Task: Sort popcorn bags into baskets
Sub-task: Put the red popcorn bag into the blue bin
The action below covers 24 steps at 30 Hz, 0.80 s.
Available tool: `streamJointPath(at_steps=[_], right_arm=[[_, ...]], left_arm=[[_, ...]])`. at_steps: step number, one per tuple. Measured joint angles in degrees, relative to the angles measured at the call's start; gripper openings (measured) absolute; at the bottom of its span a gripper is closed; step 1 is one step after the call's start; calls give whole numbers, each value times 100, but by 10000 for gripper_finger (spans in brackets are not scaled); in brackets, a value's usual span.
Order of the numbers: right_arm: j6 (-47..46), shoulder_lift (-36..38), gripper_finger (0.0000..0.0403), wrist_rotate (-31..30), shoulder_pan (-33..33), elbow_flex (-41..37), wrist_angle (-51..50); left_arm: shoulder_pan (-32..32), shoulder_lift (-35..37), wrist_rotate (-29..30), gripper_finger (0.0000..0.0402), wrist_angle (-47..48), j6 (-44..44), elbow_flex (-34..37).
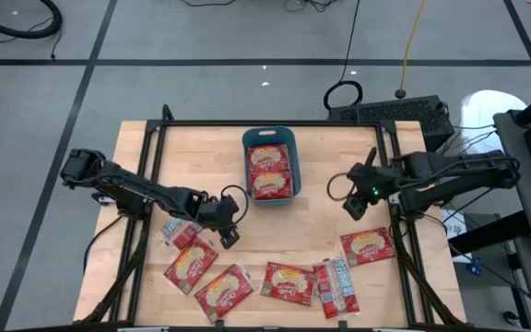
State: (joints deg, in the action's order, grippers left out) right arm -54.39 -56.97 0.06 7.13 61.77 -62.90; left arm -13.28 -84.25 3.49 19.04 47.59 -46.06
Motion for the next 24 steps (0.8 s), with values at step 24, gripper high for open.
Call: streamJointPath(at_steps=[24], right_arm=[[-1690, -107, 241, 292, 1705, -2376, 2023]], left_arm=[[-1197, 0, 535, 26, -1721, 2293, -4]])
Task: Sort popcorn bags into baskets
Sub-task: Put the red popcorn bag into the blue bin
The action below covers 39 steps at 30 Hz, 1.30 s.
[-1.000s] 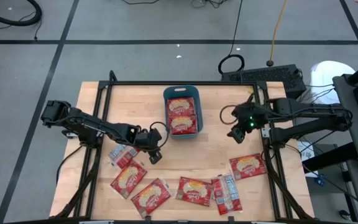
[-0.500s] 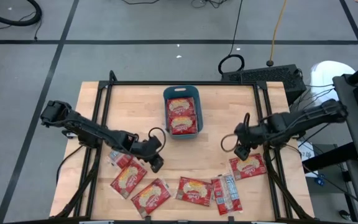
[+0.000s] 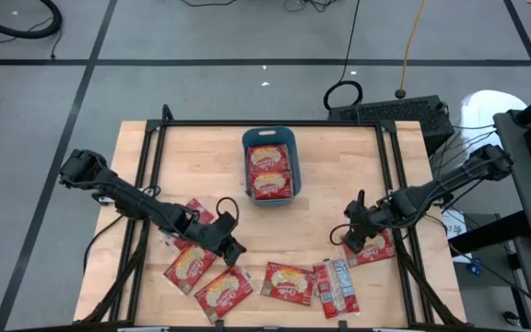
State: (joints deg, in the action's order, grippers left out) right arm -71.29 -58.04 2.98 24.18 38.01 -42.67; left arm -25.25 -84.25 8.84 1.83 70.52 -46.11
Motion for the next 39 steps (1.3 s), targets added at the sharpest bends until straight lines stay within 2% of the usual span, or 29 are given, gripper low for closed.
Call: streamJointPath(at_steps=[6, 13, 20, 25, 35, 39], right_arm=[[916, -18, 253, -150, -4, -320, 266], [1924, -20, 253, 11, -6, -995, 1372], [2774, -20, 244, -7, -17, -1298, 1469], [2833, -11, 187, -10, -17, -1572, 1607], [2714, -20, 15, 27, -17, -1753, 2473], [2557, -26, 6, 10, -18, -1756, 2757]], left_arm=[[-122, 0, 180, 26, -42, 166, 0], [-140, 0, 388, 26, -25, -106, 0], [-105, 0, 769, 26, 16, -273, 0], [-69, 0, 1178, 26, 100, -315, 0], [91, 2, 1185, 26, 270, -483, 0], [96, 4, 1228, 26, 252, -483, 0]])
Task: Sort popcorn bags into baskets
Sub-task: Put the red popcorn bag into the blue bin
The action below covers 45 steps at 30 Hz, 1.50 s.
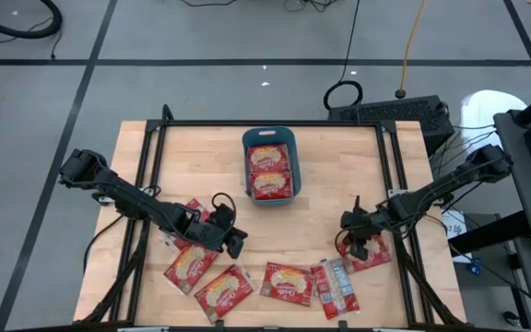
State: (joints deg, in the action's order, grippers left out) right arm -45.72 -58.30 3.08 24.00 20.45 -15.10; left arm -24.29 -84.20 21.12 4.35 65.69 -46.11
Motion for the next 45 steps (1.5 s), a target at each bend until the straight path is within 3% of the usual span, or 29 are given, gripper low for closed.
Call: streamJointPath(at_steps=[10, 14, 22, 28, 31, 35, 40, 45], right_arm=[[-159, 1, 0, 13, -4, 543, -367], [-143, 1, 12, 312, 90, 831, -658], [-175, 4, 113, 469, 1197, 916, -620], [1264, -43, 187, -74, 2084, 916, -457], [1908, -182, 222, -437, 2254, 918, -222], [2436, -654, 257, -495, 2261, 918, -223], [2944, -1379, 255, -483, 2262, 917, 79], [3309, -1975, 206, -768, 2265, 941, 360]], left_arm=[[-24, 0, -1, 26, -14, 102, 0], [-39, 0, -1, 26, -25, 196, 0], [-64, 0, -34, 26, -29, 240, 0], [-135, 0, -54, 26, -19, 251, 0], [-151, 0, -53, 26, -20, 251, 0], [-173, 0, -54, 26, -16, 262, 0], [-166, 0, -56, 26, -3, 268, 0], [-168, 0, -56, 26, 19, 256, 0]])
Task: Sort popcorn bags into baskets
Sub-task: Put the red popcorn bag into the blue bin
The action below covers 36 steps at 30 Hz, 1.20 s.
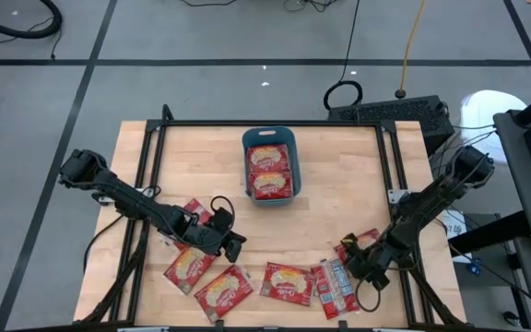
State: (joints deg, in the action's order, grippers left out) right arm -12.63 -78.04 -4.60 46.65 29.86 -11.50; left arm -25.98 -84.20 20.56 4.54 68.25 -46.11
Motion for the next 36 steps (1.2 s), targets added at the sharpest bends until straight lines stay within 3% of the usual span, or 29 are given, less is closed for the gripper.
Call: streamJointPath(at_steps=[12, 21, 26, 30, 36], right_arm=[[142, 84, 10, -456, -10, -20, 90], [-1194, 788, 0, -1083, -117, -44, -397], [-2227, 1140, 0, -1353, -537, -36, -566], [-2541, 1407, 0, -1111, -975, -36, -742], [-1970, 1607, 20, -112, -1116, -33, -810]], left_arm=[[2, 0, 48, 26, -2, 22, 0], [67, -2, 55, 26, -81, -17, 0], [164, -2, 57, 26, -142, -92, 0], [237, -2, 57, 26, -142, -182, 0], [278, -2, 57, 26, -140, -281, 0]])
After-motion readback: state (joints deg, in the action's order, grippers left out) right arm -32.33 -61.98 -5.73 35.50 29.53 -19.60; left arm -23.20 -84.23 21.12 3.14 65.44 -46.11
